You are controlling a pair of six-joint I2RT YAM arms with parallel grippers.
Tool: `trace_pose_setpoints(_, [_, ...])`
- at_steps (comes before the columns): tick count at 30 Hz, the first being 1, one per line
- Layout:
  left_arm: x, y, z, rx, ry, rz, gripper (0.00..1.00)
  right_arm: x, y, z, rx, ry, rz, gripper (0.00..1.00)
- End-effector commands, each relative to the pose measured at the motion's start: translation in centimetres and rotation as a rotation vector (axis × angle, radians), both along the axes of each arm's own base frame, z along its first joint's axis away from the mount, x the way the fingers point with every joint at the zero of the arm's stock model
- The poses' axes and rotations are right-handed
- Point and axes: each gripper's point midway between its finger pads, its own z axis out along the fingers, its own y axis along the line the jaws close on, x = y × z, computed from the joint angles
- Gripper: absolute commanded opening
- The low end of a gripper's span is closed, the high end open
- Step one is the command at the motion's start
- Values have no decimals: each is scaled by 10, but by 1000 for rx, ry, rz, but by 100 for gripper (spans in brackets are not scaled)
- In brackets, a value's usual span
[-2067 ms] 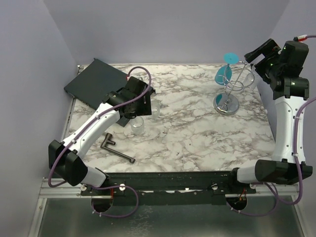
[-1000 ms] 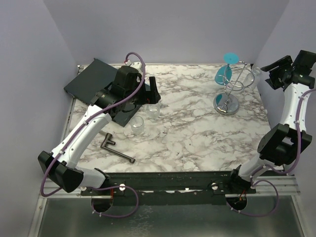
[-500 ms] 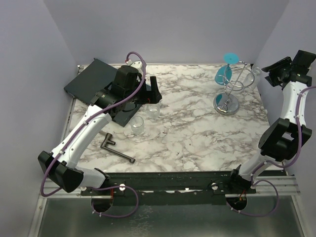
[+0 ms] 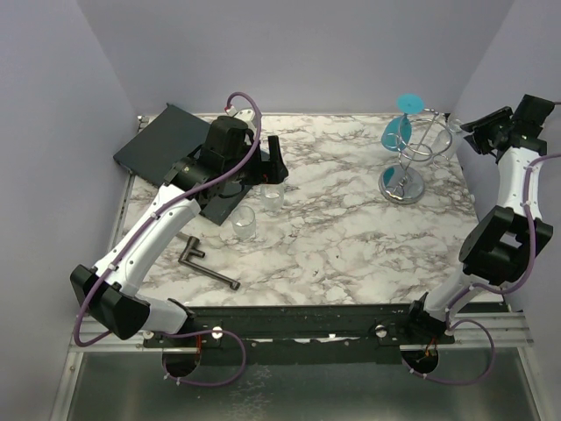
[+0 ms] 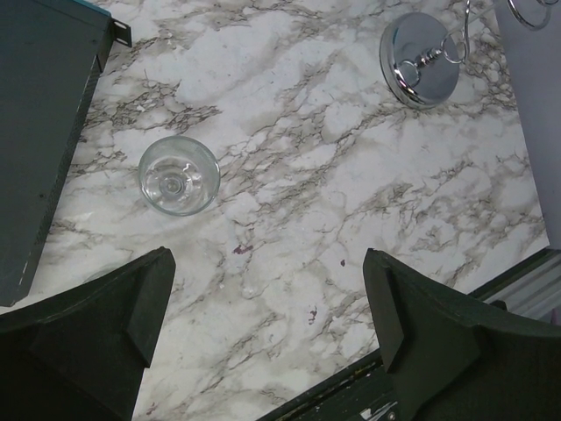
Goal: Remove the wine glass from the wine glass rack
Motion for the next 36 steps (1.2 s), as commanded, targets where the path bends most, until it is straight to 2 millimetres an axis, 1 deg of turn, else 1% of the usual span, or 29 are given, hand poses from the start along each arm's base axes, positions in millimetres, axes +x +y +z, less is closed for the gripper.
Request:
trace_pose_setpoints(1, [4, -6, 14, -28, -40, -25, 97, 6, 2, -8, 41, -15, 14, 41])
trace_pose_setpoints(9, [4, -6, 15, -33, -38, -23, 97, 5, 6, -2, 58, -29, 19, 30])
trace_pose_setpoints(17, [3, -6, 14, -34, -37, -23, 97, 4, 6, 6, 49, -42, 15, 21])
trace_pose_setpoints(27, [3, -6, 15, -35, -38, -24, 97, -3, 4, 20, 29, -61, -11, 15])
trace_pose_setpoints(36, [3, -6, 15, -38, -38, -19, 97, -4, 5, 24, 41, -85, -32, 1])
